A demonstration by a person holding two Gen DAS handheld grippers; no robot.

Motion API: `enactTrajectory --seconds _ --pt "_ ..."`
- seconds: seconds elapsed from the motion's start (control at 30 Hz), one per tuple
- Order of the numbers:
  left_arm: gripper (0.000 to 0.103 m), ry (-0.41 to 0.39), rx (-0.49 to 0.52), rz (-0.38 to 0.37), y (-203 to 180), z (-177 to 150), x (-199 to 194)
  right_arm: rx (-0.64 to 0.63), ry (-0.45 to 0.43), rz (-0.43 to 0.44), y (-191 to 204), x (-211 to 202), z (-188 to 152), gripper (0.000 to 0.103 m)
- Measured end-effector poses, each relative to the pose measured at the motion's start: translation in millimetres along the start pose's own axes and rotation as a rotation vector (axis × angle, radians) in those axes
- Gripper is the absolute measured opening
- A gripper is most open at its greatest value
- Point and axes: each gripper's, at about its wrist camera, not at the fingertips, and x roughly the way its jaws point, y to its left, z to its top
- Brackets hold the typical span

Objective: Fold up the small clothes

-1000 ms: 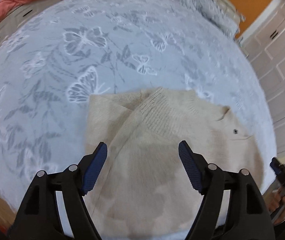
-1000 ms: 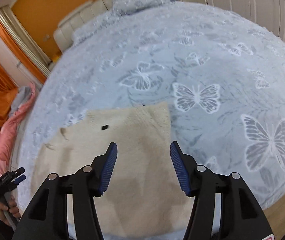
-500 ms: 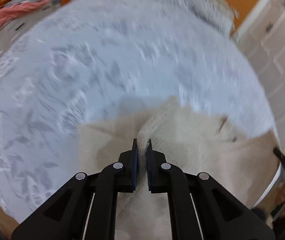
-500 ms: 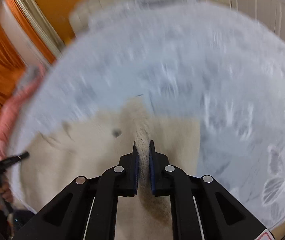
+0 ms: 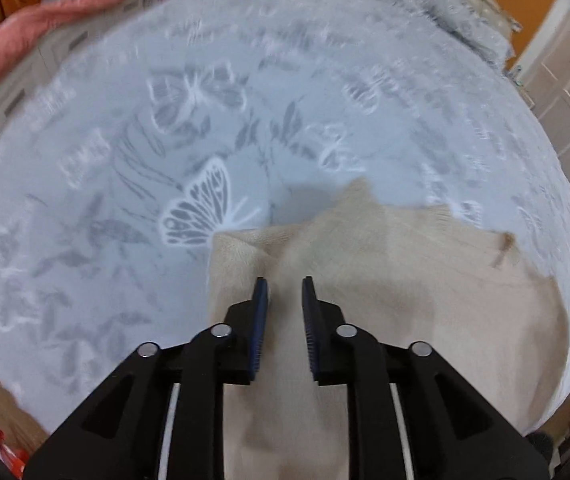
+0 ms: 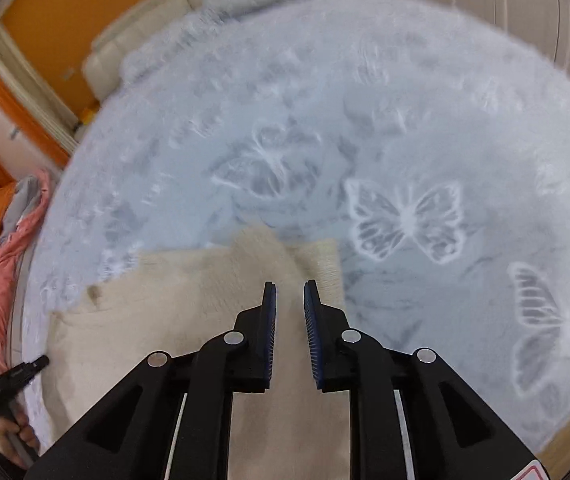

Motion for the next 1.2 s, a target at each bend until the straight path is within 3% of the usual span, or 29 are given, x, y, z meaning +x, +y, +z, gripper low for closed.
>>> enactTrajectory --seconds 0.1,0.2,0.3,0.4,0.5,0.53,0.57,0.6,0.63,0.7,0.77,0.8,0.83,0.97,1.0,1.07,1.2 --pt "0.032 -0.010 0.017 -0.086 -29 -32 -30 -0.158 0.047 0.063 55 -11 -41 0.017" --pt "0.033 0.029 0.047 -0.131 -68 -68 -33 -0.315 0.158 0.173 125 0 -107 0.017" --pt "0.033 0.113 0.052 -0.124 -88 -101 -14 -0.355 0.245 0.187 150 21 -140 0.014" --pt "0.033 0.137 0.080 -0.015 -73 -117 -5 -0.330 0.236 0.042 116 23 -138 0.008" --pt "0.033 0.126 0.037 0.035 -30 -124 -12 -0.166 0.195 -0.104 38 1 -122 0.008" --pt "0.032 0.144 0.004 0.044 -10 -126 -11 -0.086 0.186 -0.189 -2 -10 -116 0.008" --pt "0.032 0.156 -0.029 0.028 1 -130 -11 -0.018 0.191 -0.228 -31 -16 -113 0.009" --pt "0.030 0.163 -0.068 -0.005 13 -132 -10 0.119 0.203 -0.218 -68 -28 -108 0.019" --pt "0.030 0.162 -0.093 -0.028 17 -133 -11 0.204 0.199 -0.185 -89 -39 -106 0.018" --pt "0.032 0.136 -0.160 -0.086 26 -135 -20 0.264 0.151 -0.158 -112 -63 -105 0.019" --pt "0.040 0.110 -0.201 -0.114 28 -136 -28 0.293 0.123 -0.123 -122 -75 -109 0.030" --pt "0.051 0.098 -0.218 -0.123 28 -137 -31 0.306 0.121 -0.101 -123 -77 -113 0.041" --pt "0.058 0.087 -0.233 -0.114 29 -138 -35 0.325 0.127 -0.071 -126 -78 -119 0.043" --pt "0.059 0.061 -0.234 -0.105 29 -144 -49 0.318 0.141 -0.037 -106 -65 -118 0.044" --pt "0.064 0.049 -0.250 -0.110 33 -145 -52 0.322 0.141 0.003 -106 -59 -118 0.050" --pt "0.072 0.031 -0.310 -0.116 44 -148 -54 0.327 0.151 0.031 -95 -50 -118 0.057" --pt "0.073 0.043 -0.431 -0.139 66 -145 -41 0.336 0.202 0.054 -79 -17 -114 0.059"
